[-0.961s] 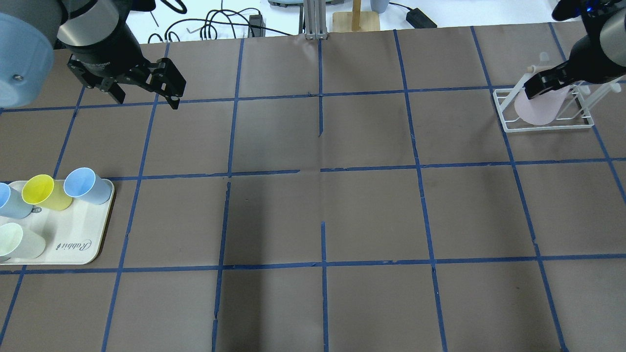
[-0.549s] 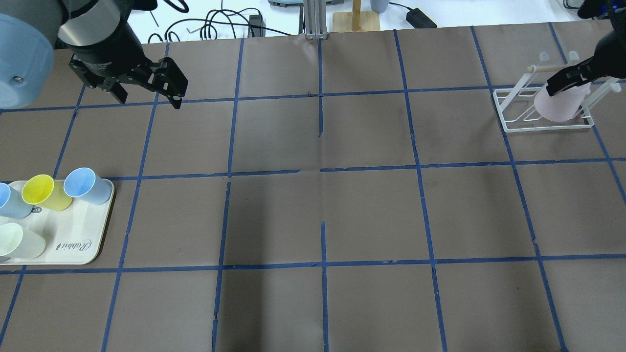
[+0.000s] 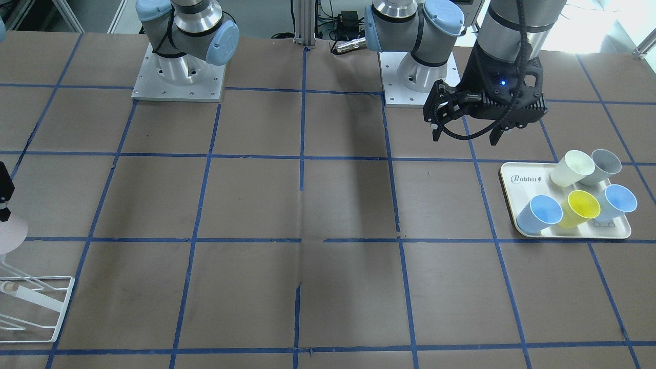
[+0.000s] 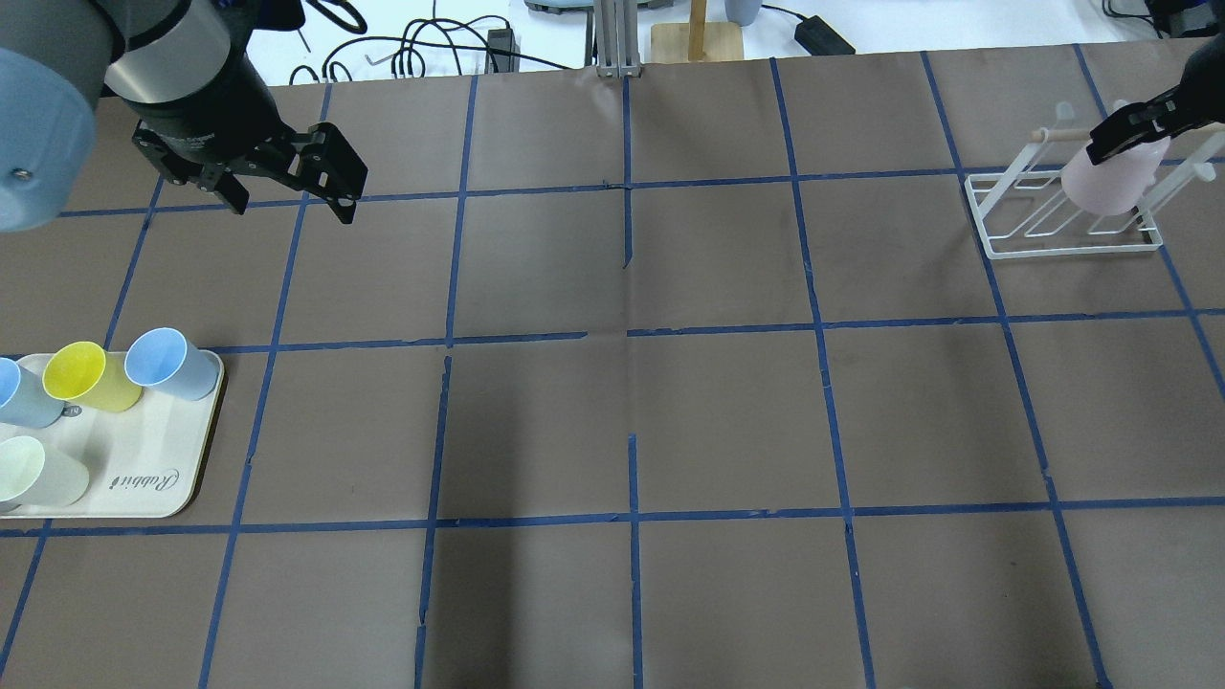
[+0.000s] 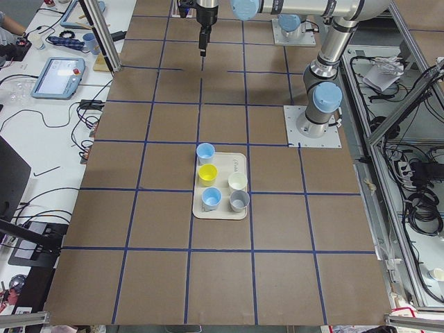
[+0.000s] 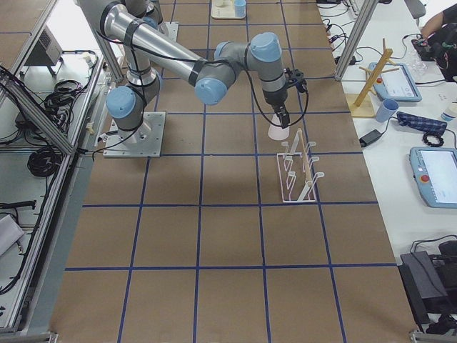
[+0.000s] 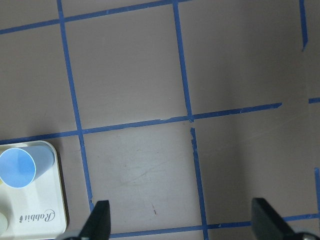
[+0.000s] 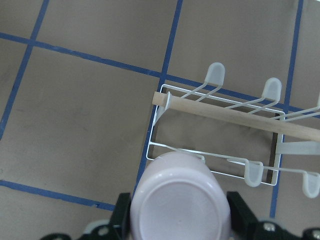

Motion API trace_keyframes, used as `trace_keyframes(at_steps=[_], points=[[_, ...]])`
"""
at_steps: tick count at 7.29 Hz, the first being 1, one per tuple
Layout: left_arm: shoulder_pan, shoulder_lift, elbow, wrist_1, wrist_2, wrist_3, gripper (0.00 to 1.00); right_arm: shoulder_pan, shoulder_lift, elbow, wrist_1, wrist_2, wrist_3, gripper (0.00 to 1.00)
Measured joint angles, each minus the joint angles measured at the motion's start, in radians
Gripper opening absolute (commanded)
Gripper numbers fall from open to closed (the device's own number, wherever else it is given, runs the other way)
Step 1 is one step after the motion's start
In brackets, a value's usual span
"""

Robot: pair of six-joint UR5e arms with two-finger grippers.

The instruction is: Transfer IKEA cup to right arm and place on rack

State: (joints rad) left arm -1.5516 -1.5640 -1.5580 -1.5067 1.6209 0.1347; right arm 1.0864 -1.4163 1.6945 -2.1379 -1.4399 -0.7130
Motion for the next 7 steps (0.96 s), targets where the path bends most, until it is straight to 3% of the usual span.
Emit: trace_keyframes(at_steps=[7], points=[[0.007, 0.016, -0.001, -0.026, -0.039, -0.038, 1.0, -0.015, 0.101, -0.013, -0.029, 0.024, 0.0, 0.52]])
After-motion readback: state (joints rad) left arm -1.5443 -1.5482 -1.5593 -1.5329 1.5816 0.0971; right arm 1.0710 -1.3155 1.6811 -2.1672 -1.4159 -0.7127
